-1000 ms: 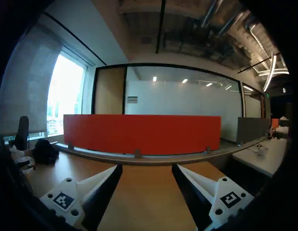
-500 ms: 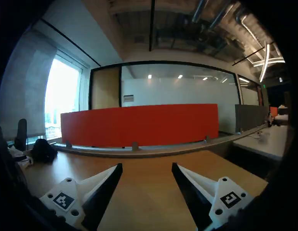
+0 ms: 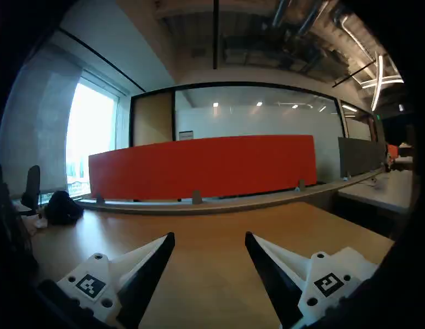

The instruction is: Fold towel

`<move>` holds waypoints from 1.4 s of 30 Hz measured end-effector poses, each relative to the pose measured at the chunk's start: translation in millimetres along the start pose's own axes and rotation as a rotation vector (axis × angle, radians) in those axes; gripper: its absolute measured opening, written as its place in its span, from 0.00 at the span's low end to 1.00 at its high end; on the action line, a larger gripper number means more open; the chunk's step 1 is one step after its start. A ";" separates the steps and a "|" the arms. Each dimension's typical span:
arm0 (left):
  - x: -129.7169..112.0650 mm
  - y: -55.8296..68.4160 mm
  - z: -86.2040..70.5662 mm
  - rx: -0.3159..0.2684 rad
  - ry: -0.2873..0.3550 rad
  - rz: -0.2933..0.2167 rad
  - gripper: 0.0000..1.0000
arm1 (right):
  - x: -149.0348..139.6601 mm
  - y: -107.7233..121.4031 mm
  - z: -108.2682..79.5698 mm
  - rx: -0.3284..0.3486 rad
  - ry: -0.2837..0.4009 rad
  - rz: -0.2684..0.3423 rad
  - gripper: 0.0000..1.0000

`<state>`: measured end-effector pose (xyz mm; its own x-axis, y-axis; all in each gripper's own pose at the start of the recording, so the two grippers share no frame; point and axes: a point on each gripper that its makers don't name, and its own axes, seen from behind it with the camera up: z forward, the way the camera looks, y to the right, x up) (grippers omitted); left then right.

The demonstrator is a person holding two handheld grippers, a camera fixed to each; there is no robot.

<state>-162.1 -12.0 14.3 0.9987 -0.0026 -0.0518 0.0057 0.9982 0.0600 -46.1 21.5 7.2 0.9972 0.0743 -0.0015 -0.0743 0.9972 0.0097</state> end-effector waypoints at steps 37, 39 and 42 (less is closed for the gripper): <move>-0.3 0.5 -0.3 0.000 0.000 0.000 0.96 | -28.3 -3.4 3.6 -0.015 -0.008 -0.075 0.99; -0.3 0.3 -0.3 0.000 0.000 0.000 0.96 | -28.7 -3.3 3.1 -0.016 -0.004 -0.077 0.99; -0.4 0.3 -0.4 0.000 0.000 0.000 0.96 | -29.3 -2.8 2.2 -0.017 0.002 -0.079 0.99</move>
<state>-162.5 -11.7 13.9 0.9987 -0.0023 -0.0518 0.0054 0.9982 0.0602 -75.1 16.5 9.4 1.0000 -0.0048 -0.0037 0.0048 1.0000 -0.0073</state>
